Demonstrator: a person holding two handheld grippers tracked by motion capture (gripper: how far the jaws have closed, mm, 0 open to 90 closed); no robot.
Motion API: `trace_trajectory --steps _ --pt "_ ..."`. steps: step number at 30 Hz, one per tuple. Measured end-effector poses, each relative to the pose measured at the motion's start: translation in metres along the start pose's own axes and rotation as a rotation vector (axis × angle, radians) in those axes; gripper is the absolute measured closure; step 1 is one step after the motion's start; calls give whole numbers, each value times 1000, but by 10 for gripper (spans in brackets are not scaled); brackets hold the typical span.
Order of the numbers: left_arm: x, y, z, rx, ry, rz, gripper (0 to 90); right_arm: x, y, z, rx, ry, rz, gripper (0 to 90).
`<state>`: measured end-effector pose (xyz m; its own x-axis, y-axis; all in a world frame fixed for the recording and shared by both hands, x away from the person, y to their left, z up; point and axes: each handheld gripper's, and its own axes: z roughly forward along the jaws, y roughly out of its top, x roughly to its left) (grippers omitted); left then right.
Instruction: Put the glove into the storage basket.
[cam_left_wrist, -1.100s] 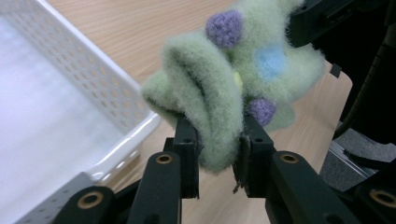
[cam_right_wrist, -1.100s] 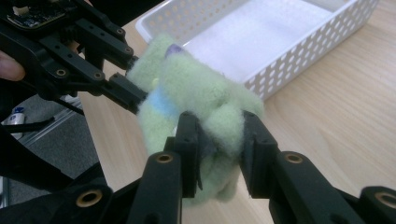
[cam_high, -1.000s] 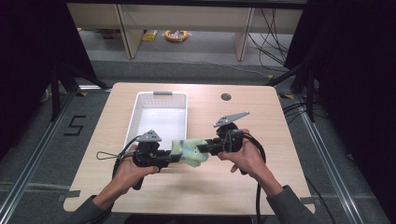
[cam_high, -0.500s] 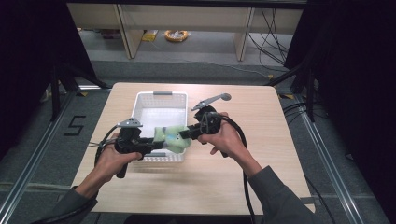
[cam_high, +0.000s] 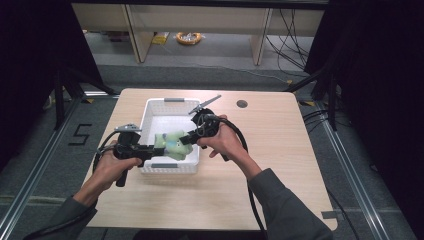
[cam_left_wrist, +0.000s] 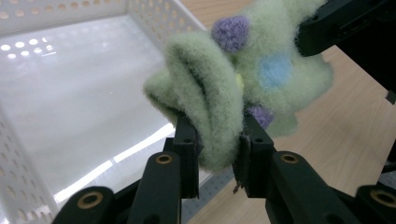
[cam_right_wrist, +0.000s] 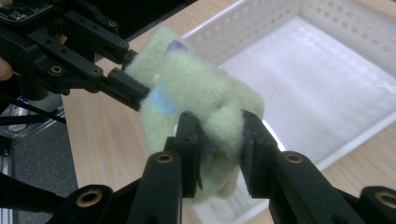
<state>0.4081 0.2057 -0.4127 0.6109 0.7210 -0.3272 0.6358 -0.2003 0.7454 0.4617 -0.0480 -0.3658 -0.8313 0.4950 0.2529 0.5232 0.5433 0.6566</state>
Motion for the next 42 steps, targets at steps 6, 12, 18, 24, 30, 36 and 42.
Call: trace_trajectory --steps 6,12,18,24,30,36,42 --pt "15 -5 7 30 5 -33 721 -7 3 19 30 -4 3 716" --pt "27 -9 13 63 11 -56 717 -15 3 39 66 -5 32 715" --pt "36 -12 19 83 27 -71 716 -20 4 54 94 -12 51 715" --pt "42 -13 24 108 37 -83 714 -25 3 67 124 -18 70 714" --pt "45 -12 28 144 47 -87 707 -28 1 76 147 -29 73 714" --pt "47 -9 32 214 47 -66 689 -30 0 83 171 -45 90 713" --pt "48 -9 34 231 58 -60 664 -31 -2 87 193 -51 112 710"
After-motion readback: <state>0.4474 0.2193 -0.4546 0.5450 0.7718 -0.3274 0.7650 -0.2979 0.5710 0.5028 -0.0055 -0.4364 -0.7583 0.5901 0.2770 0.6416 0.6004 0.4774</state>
